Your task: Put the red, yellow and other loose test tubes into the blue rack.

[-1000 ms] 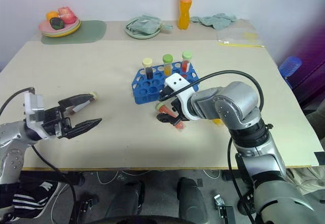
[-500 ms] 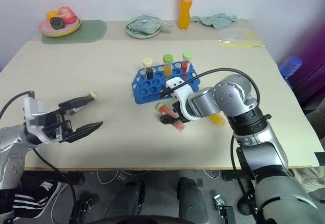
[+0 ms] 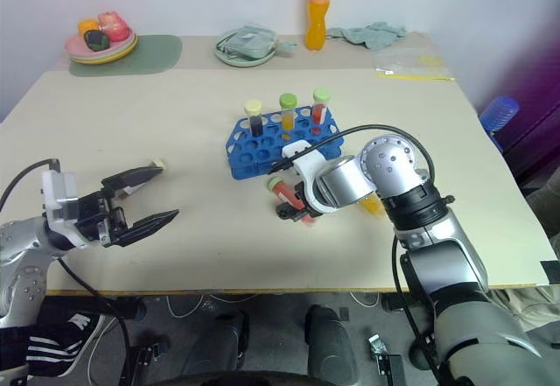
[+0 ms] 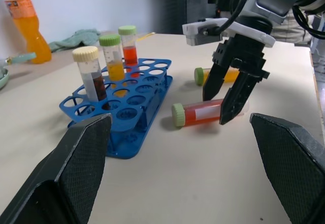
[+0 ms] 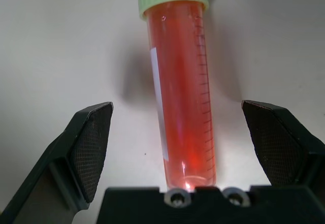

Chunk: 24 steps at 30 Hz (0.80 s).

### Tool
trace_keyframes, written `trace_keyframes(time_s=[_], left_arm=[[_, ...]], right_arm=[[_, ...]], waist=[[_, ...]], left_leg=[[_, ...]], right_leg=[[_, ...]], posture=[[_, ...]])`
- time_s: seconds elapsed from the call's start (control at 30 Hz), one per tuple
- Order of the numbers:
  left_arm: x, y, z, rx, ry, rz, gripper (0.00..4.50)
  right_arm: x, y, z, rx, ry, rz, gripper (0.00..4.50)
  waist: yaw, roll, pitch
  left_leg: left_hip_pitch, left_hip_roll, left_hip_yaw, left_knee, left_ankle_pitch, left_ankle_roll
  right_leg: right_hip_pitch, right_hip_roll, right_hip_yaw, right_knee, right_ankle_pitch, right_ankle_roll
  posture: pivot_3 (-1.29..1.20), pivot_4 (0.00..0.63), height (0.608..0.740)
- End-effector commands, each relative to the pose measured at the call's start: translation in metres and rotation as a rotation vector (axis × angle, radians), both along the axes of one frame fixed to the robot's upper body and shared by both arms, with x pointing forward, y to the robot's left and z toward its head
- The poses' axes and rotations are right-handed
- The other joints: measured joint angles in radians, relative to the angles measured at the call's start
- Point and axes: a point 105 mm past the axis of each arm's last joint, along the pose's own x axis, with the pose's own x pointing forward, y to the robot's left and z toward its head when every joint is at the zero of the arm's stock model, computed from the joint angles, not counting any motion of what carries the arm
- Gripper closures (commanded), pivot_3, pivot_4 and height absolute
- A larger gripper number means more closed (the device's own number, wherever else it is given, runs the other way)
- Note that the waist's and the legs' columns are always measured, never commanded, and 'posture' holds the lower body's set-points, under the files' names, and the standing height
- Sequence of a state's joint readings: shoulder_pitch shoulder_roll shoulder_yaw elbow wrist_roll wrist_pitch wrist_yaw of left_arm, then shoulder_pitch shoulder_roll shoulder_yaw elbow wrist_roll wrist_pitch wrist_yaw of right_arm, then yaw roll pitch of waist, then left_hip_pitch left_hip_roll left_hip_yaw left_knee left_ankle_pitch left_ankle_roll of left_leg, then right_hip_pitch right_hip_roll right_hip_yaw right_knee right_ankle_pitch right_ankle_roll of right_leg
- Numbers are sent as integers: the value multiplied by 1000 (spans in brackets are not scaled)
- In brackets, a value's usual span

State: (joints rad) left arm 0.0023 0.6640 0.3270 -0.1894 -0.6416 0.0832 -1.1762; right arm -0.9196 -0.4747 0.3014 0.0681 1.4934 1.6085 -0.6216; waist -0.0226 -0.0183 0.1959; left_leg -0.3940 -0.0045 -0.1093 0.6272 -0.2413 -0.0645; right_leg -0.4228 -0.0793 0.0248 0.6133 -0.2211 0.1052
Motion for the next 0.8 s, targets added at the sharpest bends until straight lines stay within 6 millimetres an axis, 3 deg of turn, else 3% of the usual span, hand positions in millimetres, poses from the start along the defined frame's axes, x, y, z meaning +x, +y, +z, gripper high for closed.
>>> trace_keyframes(time_s=[0.03,0.13,0.2,0.43,0.53,0.73,0.8], left_arm=[[-4,2,3,11,-28,6,10],[-5,3,2,11,-26,11,10],[-6,3,1,9,-26,15,0],[-6,4,-1,13,-27,30,0],[-5,5,-1,13,-28,35,0],[-6,9,0,14,-29,48,0],[-6,10,1,10,-32,53,0]], right_arm=[[2,5,7,6,-27,1,0],[4,8,5,0,-28,-8,0],[3,9,1,-4,-20,-11,532],[7,16,0,-2,-31,-28,3695],[7,18,9,26,-47,5,3727],[-16,13,31,131,-28,194,3727],[-21,19,55,265,-164,274,3727]], waist=[[0,0,0],[-1,0,0],[-1,0,0],[-17,0,0],[-22,0,0],[-20,1,0],[-21,1,0]], left_leg=[[0,0,0,0,0,0],[0,0,0,0,0,0],[0,0,0,0,0,0],[0,0,0,-1,0,0],[0,0,0,-1,0,0],[-3,0,0,-1,0,0],[-3,0,0,-1,0,1]], right_leg=[[0,0,0,0,0,0],[0,0,0,0,0,0],[0,0,0,0,0,0],[-1,0,0,0,0,0],[-1,0,0,0,0,0],[-2,0,0,-1,0,0],[-3,0,0,-1,0,0]], posture=[[0,150,740],[0,150,740],[0,150,740],[0,150,740],[0,150,740],[0,150,740],[0,150,740]])
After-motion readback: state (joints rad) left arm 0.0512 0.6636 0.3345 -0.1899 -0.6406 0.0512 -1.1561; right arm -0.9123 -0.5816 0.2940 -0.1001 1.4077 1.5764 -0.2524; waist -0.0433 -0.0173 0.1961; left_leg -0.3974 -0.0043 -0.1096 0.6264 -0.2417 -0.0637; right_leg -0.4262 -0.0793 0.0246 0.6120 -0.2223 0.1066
